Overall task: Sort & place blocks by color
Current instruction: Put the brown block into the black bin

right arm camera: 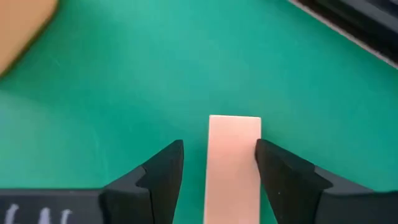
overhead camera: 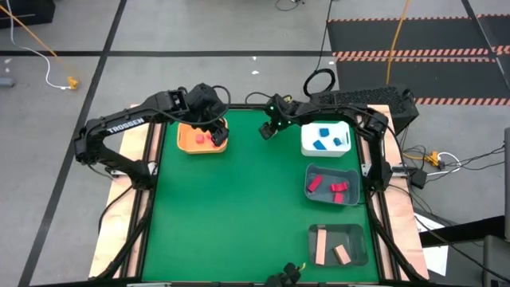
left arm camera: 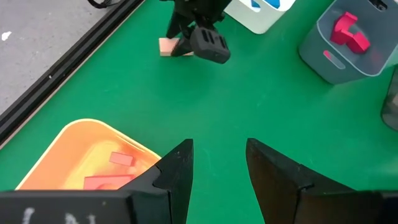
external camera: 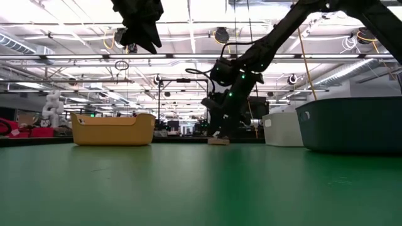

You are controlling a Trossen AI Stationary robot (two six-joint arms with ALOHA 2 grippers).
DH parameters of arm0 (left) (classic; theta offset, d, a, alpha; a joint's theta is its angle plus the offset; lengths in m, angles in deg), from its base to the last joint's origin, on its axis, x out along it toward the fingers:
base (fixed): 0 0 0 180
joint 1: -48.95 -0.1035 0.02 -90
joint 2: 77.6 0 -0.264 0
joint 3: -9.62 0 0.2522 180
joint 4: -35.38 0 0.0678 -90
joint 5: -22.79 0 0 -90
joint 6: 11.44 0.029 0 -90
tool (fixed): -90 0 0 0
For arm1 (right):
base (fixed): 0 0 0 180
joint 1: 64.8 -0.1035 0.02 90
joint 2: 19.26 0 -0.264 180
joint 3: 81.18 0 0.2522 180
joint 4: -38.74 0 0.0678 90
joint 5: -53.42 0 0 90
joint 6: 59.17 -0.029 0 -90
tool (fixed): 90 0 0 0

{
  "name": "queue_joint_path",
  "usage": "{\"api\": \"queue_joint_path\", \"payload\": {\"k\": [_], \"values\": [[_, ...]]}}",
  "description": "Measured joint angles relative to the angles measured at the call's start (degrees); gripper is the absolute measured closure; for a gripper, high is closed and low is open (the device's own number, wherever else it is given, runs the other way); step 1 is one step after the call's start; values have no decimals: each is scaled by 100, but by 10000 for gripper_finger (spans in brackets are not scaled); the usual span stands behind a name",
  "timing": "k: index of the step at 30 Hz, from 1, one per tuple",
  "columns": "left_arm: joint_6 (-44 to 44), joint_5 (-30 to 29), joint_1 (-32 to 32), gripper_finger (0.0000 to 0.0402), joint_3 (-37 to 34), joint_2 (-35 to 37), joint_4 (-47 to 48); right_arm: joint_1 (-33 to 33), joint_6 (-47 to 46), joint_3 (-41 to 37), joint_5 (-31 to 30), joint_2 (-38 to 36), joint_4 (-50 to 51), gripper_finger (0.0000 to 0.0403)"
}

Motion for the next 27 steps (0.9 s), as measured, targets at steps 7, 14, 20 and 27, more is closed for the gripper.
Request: {"api": "queue_joint_path", "payload": {"k": [7,14,20,27], "values": [[8,0,32,252,0,0,5,-3,252,0,-7,127,47,200],[8,-2,32,252,0,0,7,-3,282,-2,-53,33,-27,200],[3,-2,32,252,0,0,4,-3,475,4,-132,79,41,200],[-21,-2,32,252,0,0,4,-35,858,4,-130,86,389,200]]}}
